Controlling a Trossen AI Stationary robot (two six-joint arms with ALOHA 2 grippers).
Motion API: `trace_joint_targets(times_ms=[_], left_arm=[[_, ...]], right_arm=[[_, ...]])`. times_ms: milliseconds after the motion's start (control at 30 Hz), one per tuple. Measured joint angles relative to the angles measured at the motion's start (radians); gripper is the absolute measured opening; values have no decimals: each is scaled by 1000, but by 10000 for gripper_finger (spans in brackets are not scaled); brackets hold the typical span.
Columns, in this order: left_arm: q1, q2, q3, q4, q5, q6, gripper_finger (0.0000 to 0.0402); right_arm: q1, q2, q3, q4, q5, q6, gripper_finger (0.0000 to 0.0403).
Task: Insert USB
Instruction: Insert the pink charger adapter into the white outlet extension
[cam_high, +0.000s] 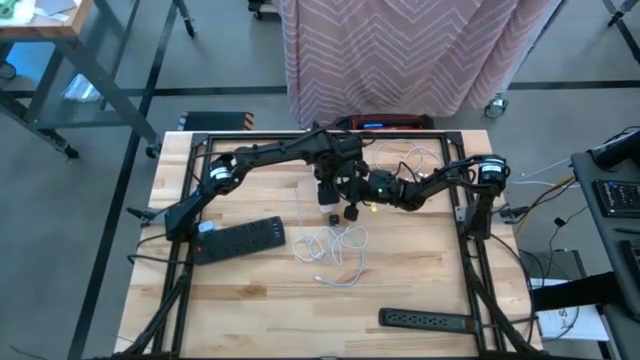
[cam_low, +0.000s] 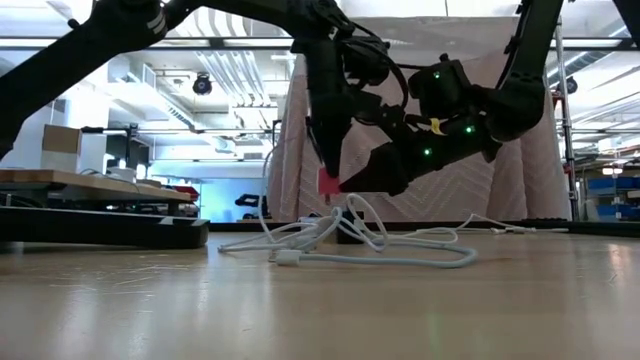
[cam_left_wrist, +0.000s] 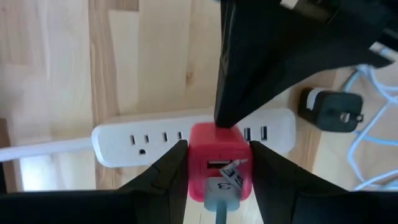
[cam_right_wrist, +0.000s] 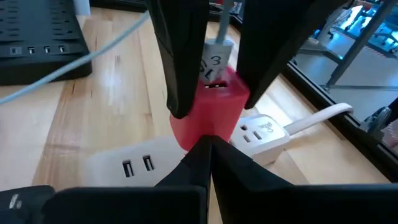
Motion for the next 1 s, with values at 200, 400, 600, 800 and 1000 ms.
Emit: trace_joint_targets(times_ms=[200, 400, 600, 800, 1000], left_arm=[[-1, -1, -10, 16, 14, -14, 125], [0, -4, -38, 21, 22, -38, 125], [2, -4, -52, 30, -16, -27, 125], [7, -3, -61, 67, -43, -29, 125], [10, -13, -121, 94, -51, -30, 125]], right_arm=[[0, -3, 1, -10, 0, 1, 0], [-3, -8, -3, -27, 56, -22, 0], [-4, -8, -7, -31, 64, -19, 0], [-3, -10, -6, -35, 58, -20, 0], [-3, -11, -6, -41, 57, -20, 0]])
